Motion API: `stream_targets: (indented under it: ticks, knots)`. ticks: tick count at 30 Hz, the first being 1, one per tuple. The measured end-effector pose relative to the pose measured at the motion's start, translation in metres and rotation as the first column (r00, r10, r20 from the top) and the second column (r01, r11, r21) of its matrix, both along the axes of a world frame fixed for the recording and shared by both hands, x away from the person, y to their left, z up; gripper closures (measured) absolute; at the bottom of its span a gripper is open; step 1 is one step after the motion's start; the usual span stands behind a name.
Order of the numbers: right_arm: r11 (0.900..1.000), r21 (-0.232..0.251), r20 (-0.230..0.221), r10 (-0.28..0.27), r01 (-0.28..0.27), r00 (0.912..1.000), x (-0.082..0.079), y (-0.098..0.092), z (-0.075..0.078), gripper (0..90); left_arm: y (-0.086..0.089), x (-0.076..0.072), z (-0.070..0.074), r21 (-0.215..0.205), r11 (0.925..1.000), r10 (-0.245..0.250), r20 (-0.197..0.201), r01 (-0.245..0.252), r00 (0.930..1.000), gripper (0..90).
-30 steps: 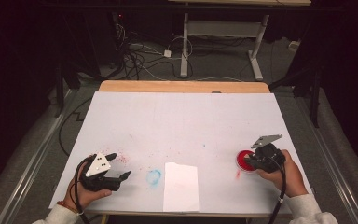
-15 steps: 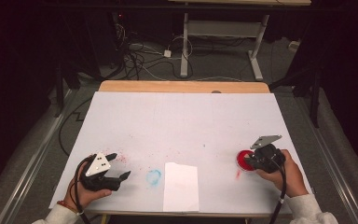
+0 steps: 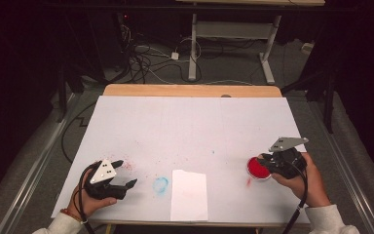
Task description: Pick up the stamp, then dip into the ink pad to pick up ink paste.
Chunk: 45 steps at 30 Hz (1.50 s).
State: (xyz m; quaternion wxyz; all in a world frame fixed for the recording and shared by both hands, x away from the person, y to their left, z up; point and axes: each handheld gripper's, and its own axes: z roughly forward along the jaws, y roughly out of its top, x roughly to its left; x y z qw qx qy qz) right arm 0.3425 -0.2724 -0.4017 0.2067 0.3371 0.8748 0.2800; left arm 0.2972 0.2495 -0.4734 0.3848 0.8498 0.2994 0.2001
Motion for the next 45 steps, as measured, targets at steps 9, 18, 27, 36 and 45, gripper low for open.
stream_targets:
  ticks: [9, 18, 27, 36, 45]
  knots:
    - [1.0, 0.024, 0.042, 0.011, -0.012, 0.9991, -0.009, 0.001, 0.019, 76.5, -0.001, -0.001, 0.0, 0.004, 1.0, -0.004, -0.002, 0.004, 1.0, 19.2]
    - [0.999, 0.038, 0.064, 0.015, -0.018, 0.9978, -0.013, 0.0, 0.032, 76.4, -0.001, -0.001, -0.001, 0.009, 0.9999, -0.005, -0.004, 0.005, 1.0, 19.3]
    - [0.999, 0.052, 0.082, 0.011, -0.015, 0.9966, -0.022, -0.003, 0.041, 76.4, -0.006, -0.002, 0.0, 0.028, 0.9995, -0.014, -0.003, 0.014, 0.9999, 19.2]
    - [1.0, 0.02, 0.048, 0.02, -0.021, 0.9987, -0.016, 0.003, 0.029, 76.4, -0.005, -0.003, 0.0, 0.027, 0.9996, -0.01, -0.003, 0.01, 0.9999, 19.2]
    - [0.999, -0.042, -0.029, 0.006, -0.007, 0.9996, -0.001, 0.005, -0.004, 76.4, -0.004, -0.003, 0.0, 0.026, 0.9996, -0.008, 0.0, 0.008, 1.0, 19.2]
